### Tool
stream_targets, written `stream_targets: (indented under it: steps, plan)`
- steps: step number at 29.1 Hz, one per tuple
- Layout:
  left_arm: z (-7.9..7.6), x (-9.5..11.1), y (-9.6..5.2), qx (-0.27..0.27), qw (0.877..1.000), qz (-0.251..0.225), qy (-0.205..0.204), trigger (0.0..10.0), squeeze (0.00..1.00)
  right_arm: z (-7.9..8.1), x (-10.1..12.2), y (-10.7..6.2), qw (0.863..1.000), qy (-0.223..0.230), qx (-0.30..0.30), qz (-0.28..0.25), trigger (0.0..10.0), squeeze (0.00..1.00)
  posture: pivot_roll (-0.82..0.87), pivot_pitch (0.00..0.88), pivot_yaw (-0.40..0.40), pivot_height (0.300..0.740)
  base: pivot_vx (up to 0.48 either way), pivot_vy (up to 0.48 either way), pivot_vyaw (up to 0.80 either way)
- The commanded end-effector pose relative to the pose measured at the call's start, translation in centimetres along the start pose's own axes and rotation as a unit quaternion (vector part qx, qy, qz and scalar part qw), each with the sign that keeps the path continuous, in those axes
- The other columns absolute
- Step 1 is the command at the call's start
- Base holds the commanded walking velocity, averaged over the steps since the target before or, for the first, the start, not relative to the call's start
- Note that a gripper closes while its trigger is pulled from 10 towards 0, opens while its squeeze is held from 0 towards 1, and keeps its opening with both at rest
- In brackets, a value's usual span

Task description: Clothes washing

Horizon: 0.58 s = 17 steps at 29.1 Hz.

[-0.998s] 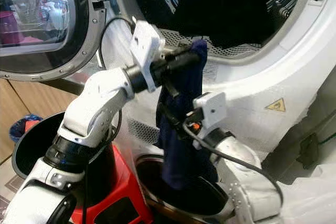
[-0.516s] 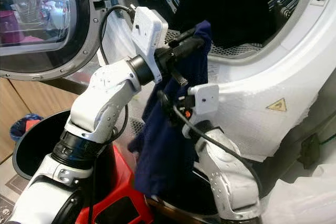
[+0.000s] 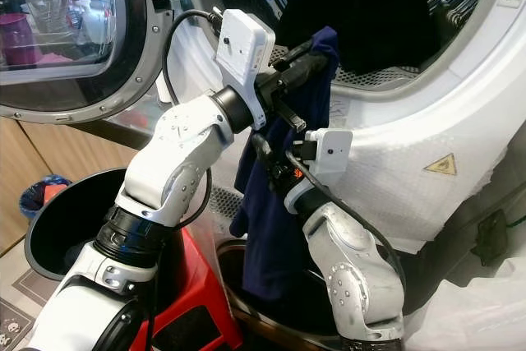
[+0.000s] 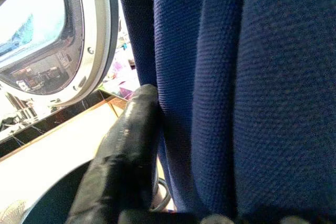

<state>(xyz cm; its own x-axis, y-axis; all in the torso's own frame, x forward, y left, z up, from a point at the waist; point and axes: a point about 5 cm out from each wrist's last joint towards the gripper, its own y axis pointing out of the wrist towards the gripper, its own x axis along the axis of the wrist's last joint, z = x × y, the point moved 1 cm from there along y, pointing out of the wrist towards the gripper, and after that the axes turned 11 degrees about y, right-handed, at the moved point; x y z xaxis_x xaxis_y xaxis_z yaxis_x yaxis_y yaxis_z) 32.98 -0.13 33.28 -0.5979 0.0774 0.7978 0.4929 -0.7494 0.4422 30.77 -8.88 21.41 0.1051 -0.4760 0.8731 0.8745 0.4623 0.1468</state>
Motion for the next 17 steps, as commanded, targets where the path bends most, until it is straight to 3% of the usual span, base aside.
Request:
stream_targets:
  steps: [1,17]
  plan:
    - [-0.11,1.27,0.63,-0.004,1.000,-0.022,0.018,10.0,0.00,0.38,0.19,0.21,1.000,0.010,0.008,-0.005,0.0,0.00,0.05,0.016,0.021,0.740,0.000,0.000,0.00]
    - [0.13,1.46,0.98,0.001,1.000,-0.023,0.018,10.0,0.00,0.50,0.14,-0.04,1.000,0.019,0.018,0.002,0.0,0.00,0.05,0.021,0.027,0.740,0.000,0.000,0.00]
